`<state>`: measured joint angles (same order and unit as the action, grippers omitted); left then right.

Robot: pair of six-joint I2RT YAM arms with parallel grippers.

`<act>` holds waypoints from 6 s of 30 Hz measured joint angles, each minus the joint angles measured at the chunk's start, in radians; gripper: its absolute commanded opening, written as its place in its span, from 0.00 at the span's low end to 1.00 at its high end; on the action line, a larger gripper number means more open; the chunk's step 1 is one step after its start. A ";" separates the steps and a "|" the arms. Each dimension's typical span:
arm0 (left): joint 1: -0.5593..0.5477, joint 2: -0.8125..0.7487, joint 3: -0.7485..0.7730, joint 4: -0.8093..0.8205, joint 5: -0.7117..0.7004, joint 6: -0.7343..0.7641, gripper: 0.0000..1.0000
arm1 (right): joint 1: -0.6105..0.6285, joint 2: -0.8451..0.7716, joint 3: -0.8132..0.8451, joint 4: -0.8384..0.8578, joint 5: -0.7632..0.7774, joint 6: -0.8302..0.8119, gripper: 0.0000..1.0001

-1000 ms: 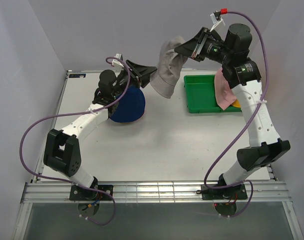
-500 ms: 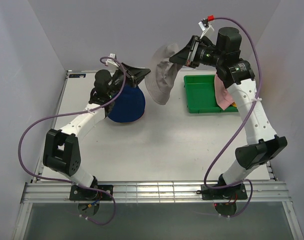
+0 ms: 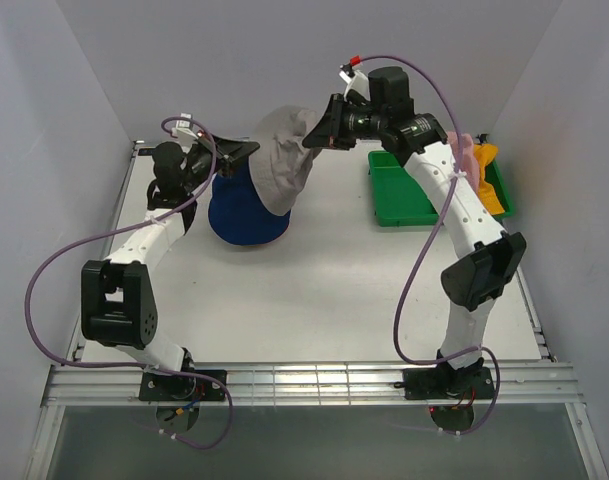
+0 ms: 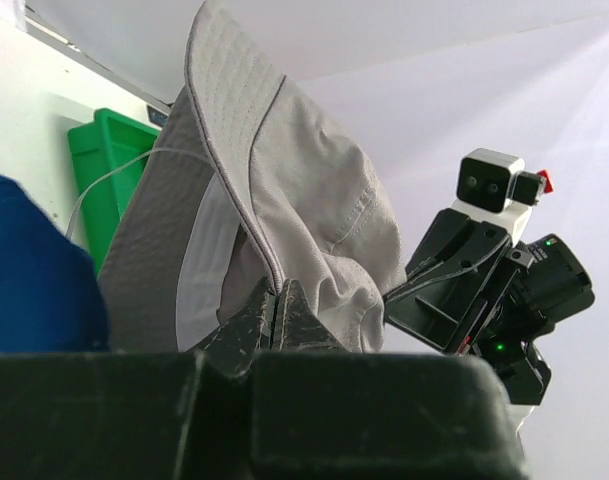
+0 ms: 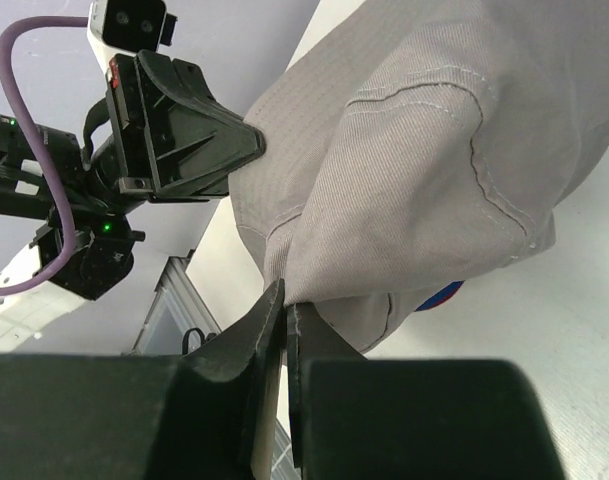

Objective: Stack the hats

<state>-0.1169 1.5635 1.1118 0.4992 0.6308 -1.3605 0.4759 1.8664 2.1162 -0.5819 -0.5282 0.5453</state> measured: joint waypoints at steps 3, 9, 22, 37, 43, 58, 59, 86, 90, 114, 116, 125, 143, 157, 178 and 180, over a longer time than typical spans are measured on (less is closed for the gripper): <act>0.036 -0.002 -0.012 -0.002 0.027 0.014 0.00 | 0.031 0.058 0.070 -0.020 0.021 0.001 0.08; 0.096 -0.015 -0.045 -0.005 0.074 0.031 0.00 | 0.074 0.085 0.107 -0.015 0.047 0.007 0.08; 0.243 -0.071 -0.107 -0.004 0.154 0.052 0.00 | 0.147 0.090 0.078 0.079 0.130 0.017 0.08; 0.334 -0.060 -0.204 0.011 0.197 0.074 0.00 | 0.190 0.176 0.078 0.139 0.154 0.019 0.08; 0.347 -0.043 -0.261 0.055 0.204 0.079 0.00 | 0.199 0.198 0.078 0.145 0.156 0.019 0.10; 0.388 0.015 -0.343 0.138 0.211 0.099 0.00 | 0.210 0.202 0.077 0.191 0.159 0.019 0.34; 0.390 0.018 -0.345 0.140 0.212 0.101 0.00 | 0.210 0.202 0.075 0.192 0.161 0.018 0.36; 0.417 0.068 -0.399 0.167 0.227 0.146 0.00 | 0.022 0.001 -0.532 0.468 0.059 0.160 0.55; 0.418 0.068 -0.401 0.168 0.227 0.150 0.00 | 0.008 0.022 -0.557 0.515 0.023 0.194 0.56; 0.419 0.082 -0.401 0.164 0.227 0.172 0.00 | 0.001 0.191 -0.609 0.781 -0.052 0.391 0.58; 0.419 0.082 -0.401 0.164 0.227 0.172 0.00 | 0.001 0.200 -0.610 0.796 -0.053 0.401 0.58; 0.419 0.082 -0.401 0.164 0.227 0.175 0.00 | 0.003 0.209 -0.627 0.837 -0.056 0.441 0.56; 0.419 0.082 -0.401 0.158 0.227 0.180 0.00 | 0.019 0.209 -0.627 0.871 -0.056 0.472 0.51; 0.422 0.082 -0.414 0.146 0.226 0.201 0.00 | 0.023 0.220 -0.627 0.875 -0.055 0.489 0.12; 0.422 0.135 -0.415 0.125 0.222 0.273 0.00 | 0.008 0.251 -0.607 0.792 -0.049 0.400 0.08; 0.422 0.137 -0.415 0.124 0.222 0.277 0.00 | 0.008 0.266 -0.581 0.766 -0.048 0.385 0.08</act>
<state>0.3046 1.7004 0.6968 0.6228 0.8528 -1.0832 0.4843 2.1323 1.5352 0.1837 -0.5766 0.9302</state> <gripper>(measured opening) 0.020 0.086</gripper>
